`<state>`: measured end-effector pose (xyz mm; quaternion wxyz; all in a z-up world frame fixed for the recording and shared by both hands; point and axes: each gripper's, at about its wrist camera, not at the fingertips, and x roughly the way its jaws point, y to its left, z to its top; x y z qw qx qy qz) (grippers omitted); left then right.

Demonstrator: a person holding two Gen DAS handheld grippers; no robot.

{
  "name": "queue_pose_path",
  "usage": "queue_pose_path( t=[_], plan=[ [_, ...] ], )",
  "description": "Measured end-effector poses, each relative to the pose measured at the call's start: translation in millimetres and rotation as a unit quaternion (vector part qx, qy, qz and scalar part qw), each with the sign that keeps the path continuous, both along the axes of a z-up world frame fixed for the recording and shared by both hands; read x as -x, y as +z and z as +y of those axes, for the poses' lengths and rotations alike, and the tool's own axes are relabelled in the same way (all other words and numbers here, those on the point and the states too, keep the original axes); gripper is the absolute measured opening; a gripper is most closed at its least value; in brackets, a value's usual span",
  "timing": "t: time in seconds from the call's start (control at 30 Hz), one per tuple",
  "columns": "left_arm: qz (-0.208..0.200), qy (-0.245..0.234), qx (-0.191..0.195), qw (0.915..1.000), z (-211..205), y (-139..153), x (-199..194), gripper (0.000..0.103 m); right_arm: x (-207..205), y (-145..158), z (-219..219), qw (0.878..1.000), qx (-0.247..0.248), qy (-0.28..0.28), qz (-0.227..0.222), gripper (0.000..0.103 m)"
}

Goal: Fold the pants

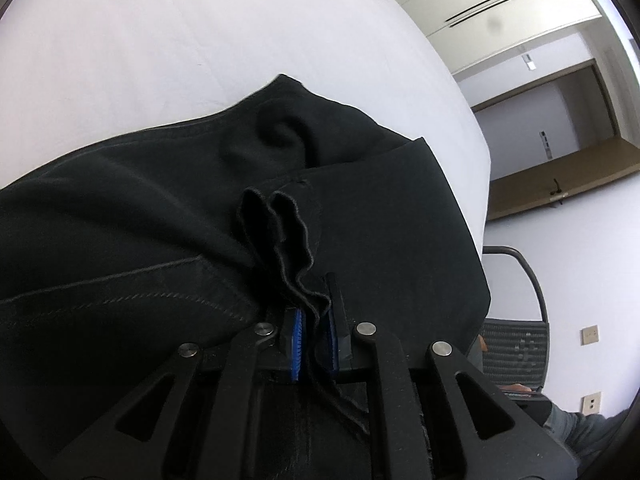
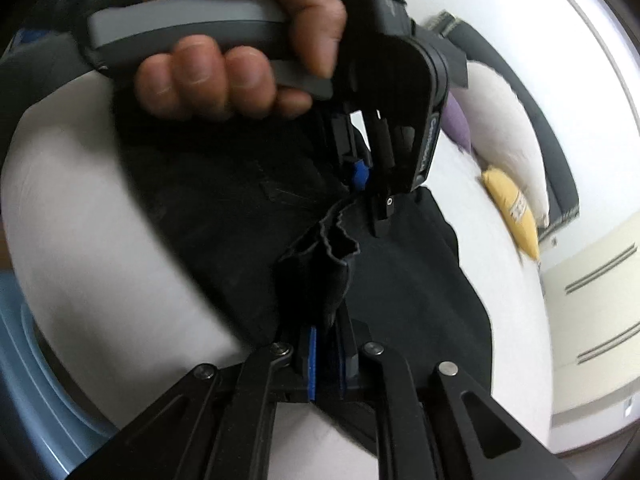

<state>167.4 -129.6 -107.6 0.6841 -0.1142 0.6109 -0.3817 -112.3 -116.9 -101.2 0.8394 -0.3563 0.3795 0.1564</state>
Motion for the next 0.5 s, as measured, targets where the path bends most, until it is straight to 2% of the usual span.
queue_pose_path(
  t=[0.07,0.1,0.13,0.2,0.23,0.27,0.3,0.33,0.37,0.4,0.43,0.5],
  plan=[
    [-0.019,0.003,-0.022,0.9996,8,6,0,0.015,3,16,-13,0.997,-0.065,-0.005,0.027,0.017],
    [-0.029,0.002,-0.035,0.999,14,11,0,0.015,5,25,-22,0.994,-0.1,-0.006,0.043,0.024],
    [-0.041,0.003,-0.054,0.9977,16,15,2,0.015,4,37,-37,0.987,-0.149,-0.011,0.064,0.032],
    [-0.082,0.011,-0.104,0.9912,23,28,6,0.015,-5,55,-74,0.972,-0.218,-0.053,0.075,0.034],
    [-0.101,0.02,-0.116,0.9878,23,36,9,0.015,-13,61,-96,0.96,-0.254,-0.079,0.081,0.034],
    [-0.115,0.027,-0.11,0.9869,24,46,12,0.015,-20,67,-117,0.948,-0.29,-0.104,0.085,0.034],
    [-0.123,0.03,-0.08,0.9887,22,59,15,0.015,-32,73,-148,0.925,-0.343,-0.14,0.086,0.034],
    [-0.129,0.03,-0.052,0.9898,19,68,19,0.015,-41,76,-167,0.908,-0.379,-0.157,0.089,0.034],
    [-0.135,0.025,-0.024,0.9902,13,77,23,0.015,-54,76,-195,0.876,-0.438,-0.173,0.1,0.034],
    [-0.139,0.015,0.0,0.9901,4,82,29,0.015,-63,75,-211,0.853,-0.477,-0.181,0.111,0.034],
    [-0.138,-0.002,0.019,0.9902,-7,82,36,0.015,-78,69,-231,0.821,-0.522,-0.193,0.128,0.035],
    [-0.128,-0.036,0.02,0.9909,-30,69,48,0.015,-97,56,-245,0.787,-0.564,-0.193,0.159,0.035]
  ],
)
